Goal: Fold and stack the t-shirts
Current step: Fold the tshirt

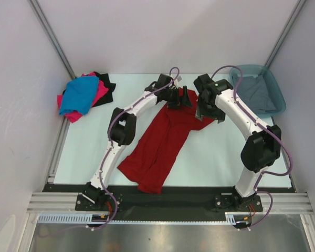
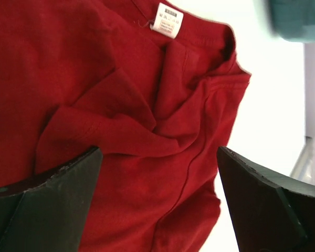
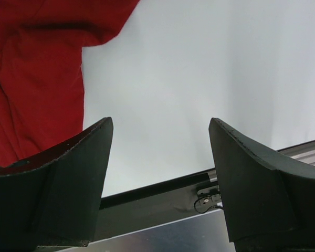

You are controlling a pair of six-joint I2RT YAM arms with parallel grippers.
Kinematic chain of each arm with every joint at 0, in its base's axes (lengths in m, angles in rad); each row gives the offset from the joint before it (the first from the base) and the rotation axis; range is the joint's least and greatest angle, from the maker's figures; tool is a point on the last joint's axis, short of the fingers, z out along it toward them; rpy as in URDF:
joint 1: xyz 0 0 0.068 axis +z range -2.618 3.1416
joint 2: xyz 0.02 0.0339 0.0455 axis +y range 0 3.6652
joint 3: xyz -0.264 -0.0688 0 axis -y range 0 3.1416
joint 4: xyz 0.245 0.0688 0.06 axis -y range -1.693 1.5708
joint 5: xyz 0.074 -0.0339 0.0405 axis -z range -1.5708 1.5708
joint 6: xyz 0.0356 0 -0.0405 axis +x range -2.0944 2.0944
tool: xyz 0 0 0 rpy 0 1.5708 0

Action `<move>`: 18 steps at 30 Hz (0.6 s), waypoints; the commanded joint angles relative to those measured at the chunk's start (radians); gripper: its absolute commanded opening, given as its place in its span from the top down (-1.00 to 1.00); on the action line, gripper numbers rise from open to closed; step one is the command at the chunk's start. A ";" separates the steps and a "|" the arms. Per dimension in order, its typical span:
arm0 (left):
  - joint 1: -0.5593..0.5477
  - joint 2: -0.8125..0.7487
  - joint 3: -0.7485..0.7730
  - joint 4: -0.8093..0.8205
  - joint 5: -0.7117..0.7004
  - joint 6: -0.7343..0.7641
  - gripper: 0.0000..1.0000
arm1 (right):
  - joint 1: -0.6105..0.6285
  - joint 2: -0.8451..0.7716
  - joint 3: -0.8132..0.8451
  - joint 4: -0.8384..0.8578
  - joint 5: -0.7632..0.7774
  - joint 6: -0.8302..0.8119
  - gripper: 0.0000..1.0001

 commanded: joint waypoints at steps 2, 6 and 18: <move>0.049 0.047 0.060 -0.128 -0.202 0.106 -1.00 | 0.044 -0.013 0.017 -0.028 0.003 0.040 -0.57; 0.092 0.078 0.115 -0.142 -0.208 0.106 -1.00 | 0.074 -0.024 0.002 -0.034 -0.005 0.054 -0.57; 0.265 0.073 0.166 -0.152 -0.296 0.153 -1.00 | 0.150 0.022 -0.012 -0.014 -0.071 0.063 -0.57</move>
